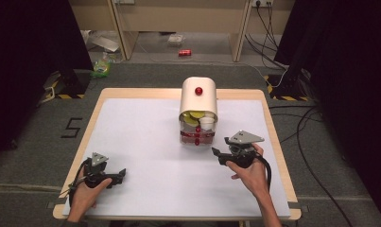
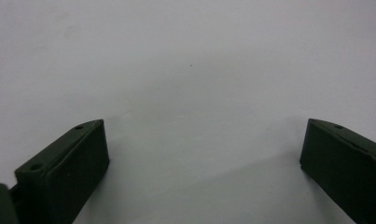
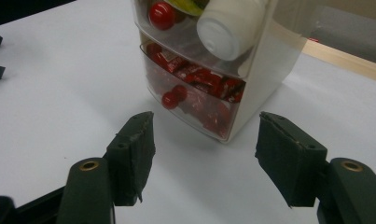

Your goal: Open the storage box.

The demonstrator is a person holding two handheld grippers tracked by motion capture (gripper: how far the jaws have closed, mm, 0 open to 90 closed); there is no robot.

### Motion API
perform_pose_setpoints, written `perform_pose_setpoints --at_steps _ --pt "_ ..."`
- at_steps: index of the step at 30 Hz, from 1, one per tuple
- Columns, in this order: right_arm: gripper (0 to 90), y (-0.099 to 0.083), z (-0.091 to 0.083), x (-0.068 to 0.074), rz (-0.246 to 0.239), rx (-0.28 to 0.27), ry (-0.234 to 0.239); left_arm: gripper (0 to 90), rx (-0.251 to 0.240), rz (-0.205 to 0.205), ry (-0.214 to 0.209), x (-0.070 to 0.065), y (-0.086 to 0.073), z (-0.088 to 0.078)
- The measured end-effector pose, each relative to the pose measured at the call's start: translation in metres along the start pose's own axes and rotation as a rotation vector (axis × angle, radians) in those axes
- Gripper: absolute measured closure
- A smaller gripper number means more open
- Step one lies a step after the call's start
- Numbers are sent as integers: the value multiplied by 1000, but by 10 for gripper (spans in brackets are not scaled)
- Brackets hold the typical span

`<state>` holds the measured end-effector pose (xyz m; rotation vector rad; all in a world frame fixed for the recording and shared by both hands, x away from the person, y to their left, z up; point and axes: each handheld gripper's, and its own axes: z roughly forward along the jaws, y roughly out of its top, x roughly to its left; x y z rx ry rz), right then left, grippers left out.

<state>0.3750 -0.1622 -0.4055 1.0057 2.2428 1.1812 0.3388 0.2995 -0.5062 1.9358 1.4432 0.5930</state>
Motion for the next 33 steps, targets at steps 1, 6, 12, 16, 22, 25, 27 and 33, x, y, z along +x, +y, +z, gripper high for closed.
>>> perform_pose_setpoints --at_steps 1,6,12,16,22,25,27,33 --pt "386 2 0 1 -1 -2 3 1 0 0 0 0 0 0" --pt "429 14 1 7 -11 -15 23 1 0 0 0 0 0 0" --pt "459 26 3 12 -23 -28 30 1 0 0 0 0 0 0" --pt "477 30 4 14 -40 -24 33 1 -1 0 0 0 0 0" --pt "499 40 3 14 -46 -43 38 1 0 0 0 0 0 0" --pt "501 46 3 13 -47 -53 38 1 0 0 0 0 0 0" --pt "501 47 3 14 -47 -57 40 1 0 0 0 0 0 0" --pt "501 56 6 15 -57 -64 49 1 -1 0 0 0 0 0"
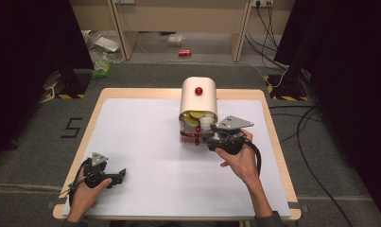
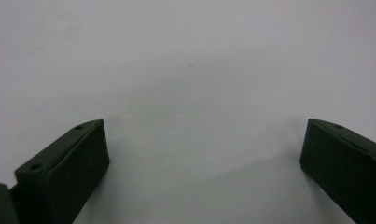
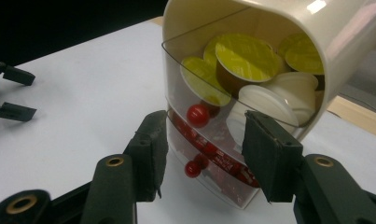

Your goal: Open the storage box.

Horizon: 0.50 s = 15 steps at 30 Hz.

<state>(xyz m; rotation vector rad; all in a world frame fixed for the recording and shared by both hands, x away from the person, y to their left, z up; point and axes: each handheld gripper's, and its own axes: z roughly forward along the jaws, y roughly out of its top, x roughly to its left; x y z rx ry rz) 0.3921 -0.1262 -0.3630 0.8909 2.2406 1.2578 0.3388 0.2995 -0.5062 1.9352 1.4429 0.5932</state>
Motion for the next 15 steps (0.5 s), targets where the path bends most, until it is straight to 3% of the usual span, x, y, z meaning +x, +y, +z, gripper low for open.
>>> perform_pose_setpoints --at_steps 13,15 --pt "503 12 13 -6 -5 -16 1 1 0 0 0 0 0 0" --pt "505 13 14 -7 -2 -25 19 1 0 0 0 0 0 0"
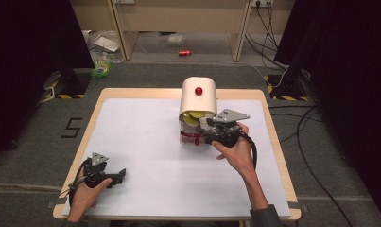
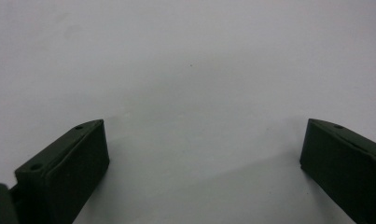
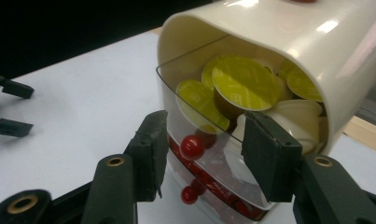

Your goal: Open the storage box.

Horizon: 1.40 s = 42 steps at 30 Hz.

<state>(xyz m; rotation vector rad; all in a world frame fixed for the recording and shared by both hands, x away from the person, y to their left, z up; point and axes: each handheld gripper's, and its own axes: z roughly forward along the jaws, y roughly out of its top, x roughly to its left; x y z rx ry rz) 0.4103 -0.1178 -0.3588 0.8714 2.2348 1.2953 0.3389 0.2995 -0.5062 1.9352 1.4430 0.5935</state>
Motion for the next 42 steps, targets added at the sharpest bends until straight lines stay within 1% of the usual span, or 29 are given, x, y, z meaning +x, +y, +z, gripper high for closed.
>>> perform_pose_setpoints --at_steps 1,2,5,6,11,23,26,27,33,36,42 --pt "503 1 0 0 -6 -1 2 1 0 0 0 0 0 0" --pt "480 3 -1 1 -11 -5 -9 1 0 0 0 0 0 0" --pt "480 4 0 0 -13 -6 -12 1 0 0 0 0 0 0" --pt "481 3 3 -2 -6 6 -18 1 0 0 0 0 0 0" --pt "484 2 8 -4 -14 27 -29 1 0 0 0 0 0 0" --pt "488 3 7 -3 -39 48 -27 1 0 0 0 0 0 0" --pt "487 3 4 -2 -44 52 -18 1 0 0 0 0 0 0" --pt "487 3 3 -1 -51 53 -19 1 0 0 0 0 0 0" --pt "488 3 1 2 -57 52 -22 1 0 0 0 0 0 0" --pt "488 3 -1 5 -81 59 -26 1 -1 0 0 0 0 0" --pt "488 1 -6 11 -94 72 -14 1 -1 0 0 0 0 0"
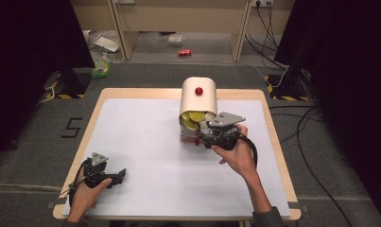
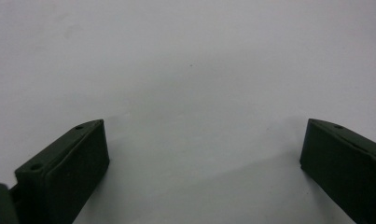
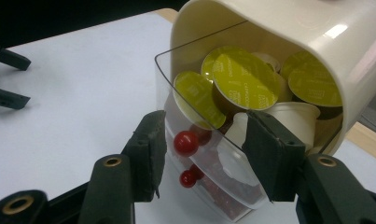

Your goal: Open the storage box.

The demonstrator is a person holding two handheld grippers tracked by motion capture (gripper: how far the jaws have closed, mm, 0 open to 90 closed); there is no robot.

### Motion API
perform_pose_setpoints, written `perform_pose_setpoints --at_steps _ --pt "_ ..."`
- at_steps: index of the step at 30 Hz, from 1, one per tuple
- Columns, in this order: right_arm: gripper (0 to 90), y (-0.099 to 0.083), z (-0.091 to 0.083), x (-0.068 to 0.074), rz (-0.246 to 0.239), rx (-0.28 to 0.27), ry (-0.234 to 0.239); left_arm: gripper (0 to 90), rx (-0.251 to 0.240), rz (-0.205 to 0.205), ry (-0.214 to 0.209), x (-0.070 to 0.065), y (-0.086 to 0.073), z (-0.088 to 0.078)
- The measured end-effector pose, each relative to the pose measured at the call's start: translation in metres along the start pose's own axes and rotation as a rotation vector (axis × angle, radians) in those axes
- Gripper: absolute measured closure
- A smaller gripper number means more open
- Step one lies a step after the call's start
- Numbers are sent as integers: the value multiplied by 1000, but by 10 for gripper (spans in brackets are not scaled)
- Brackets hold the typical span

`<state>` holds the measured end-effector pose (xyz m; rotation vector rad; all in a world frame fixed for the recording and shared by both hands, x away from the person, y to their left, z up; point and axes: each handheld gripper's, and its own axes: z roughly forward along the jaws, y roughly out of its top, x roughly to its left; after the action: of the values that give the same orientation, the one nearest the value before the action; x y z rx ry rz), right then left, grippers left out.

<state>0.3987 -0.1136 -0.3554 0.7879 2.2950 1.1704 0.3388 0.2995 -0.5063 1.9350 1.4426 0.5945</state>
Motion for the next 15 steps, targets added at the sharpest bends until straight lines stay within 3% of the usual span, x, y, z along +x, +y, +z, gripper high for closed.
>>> perform_pose_setpoints --at_steps 15 --pt "493 -7 -11 12 -21 7 26 1 0 0 0 0 0 0"
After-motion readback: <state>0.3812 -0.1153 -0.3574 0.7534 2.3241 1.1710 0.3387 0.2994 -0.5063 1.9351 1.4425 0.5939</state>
